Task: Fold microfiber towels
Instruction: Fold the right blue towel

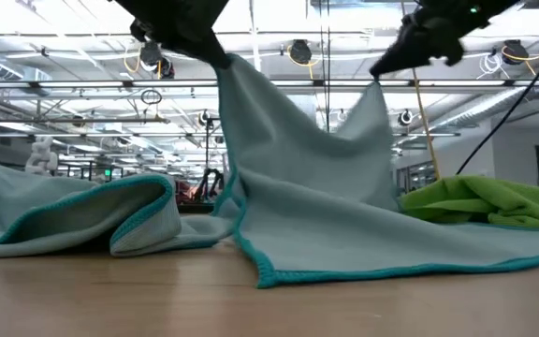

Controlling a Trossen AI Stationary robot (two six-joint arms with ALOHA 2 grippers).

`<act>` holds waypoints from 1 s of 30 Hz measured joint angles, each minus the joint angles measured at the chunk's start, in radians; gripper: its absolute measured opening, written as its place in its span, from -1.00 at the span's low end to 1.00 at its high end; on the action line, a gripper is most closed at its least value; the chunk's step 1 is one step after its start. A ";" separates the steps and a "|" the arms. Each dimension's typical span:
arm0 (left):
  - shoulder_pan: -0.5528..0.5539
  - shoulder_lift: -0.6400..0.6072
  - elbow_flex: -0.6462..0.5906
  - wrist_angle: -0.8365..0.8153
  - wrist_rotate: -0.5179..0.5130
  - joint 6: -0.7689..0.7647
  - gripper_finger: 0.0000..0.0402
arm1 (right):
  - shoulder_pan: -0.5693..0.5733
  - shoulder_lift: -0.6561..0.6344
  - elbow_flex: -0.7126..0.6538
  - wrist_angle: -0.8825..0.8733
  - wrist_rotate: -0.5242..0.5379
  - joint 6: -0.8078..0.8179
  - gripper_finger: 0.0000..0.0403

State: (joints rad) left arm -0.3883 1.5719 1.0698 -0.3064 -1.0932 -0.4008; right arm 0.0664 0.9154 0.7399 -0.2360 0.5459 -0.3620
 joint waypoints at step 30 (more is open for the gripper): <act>0.069 -0.085 0.001 0.000 0.320 0.052 -0.97 | -0.084 -0.044 -0.037 -0.205 -0.265 0.214 -1.00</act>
State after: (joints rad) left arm -0.3196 1.4864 1.0707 -0.3061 -0.7731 -0.3488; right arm -0.0176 0.8715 0.7033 -0.4406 0.2809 -0.1478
